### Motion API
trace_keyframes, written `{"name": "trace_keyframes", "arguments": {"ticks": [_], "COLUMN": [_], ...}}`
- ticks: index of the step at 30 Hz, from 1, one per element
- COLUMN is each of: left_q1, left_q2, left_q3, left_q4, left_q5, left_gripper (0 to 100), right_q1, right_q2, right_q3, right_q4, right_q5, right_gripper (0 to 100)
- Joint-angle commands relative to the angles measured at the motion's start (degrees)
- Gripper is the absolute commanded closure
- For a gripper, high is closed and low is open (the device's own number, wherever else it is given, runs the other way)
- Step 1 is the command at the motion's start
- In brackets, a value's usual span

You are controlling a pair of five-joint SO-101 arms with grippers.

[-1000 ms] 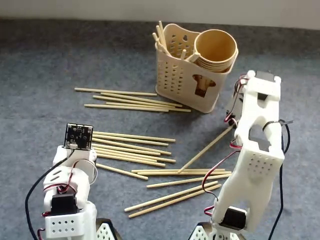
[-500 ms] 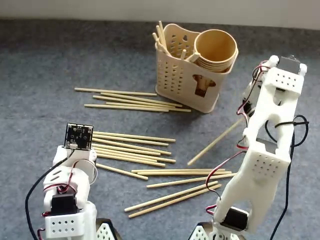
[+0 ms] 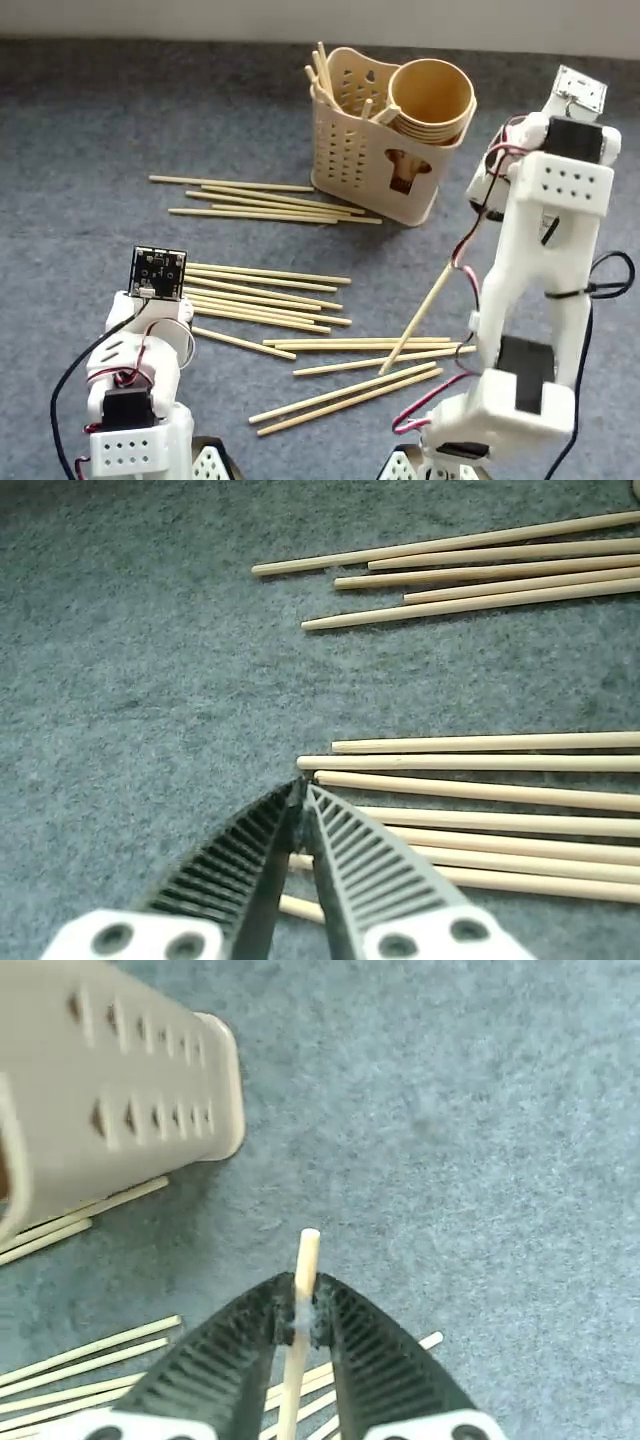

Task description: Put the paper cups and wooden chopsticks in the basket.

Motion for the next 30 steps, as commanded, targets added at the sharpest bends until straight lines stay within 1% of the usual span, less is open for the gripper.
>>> {"name": "trace_keyframes", "arguments": {"ticks": [1, 3, 6, 11, 17, 26, 30], "left_q1": [-0.57, -0.57, -0.57, -0.57, -0.57, -0.57, -0.57], "left_q2": [-0.22, -0.22, -0.22, -0.22, -0.22, -0.22, -0.22], "left_q3": [0.66, 0.66, 1.36, 1.36, 1.36, 1.36, 1.36], "left_q4": [0.0, 0.0, 0.0, 0.0, 0.18, 0.35, 0.35], "left_q5": [-0.53, -0.53, -0.53, -0.53, -0.53, -0.53, -0.53], "left_gripper": [99, 99, 99, 99, 99, 99, 99], "right_q1": [-2.68, -3.91, -6.2, -9.45, -13.41, -15.6, -15.87], "right_q2": [-8.75, -11.56, -15.87, -21.85, -25.63, -25.71, -24.04], "right_q3": [-0.31, -0.4, -0.31, -0.31, -0.31, 0.22, 1.19], "right_q4": [0.84, -0.13, -4.26, -14.64, -32.84, -63.08, -71.16], "right_q5": [0.88, 0.97, 0.97, 0.97, 0.7, 0.97, 1.05], "right_gripper": [99.4, 99.4, 99.4, 99.4, 99.4, 99.4, 99.4]}}
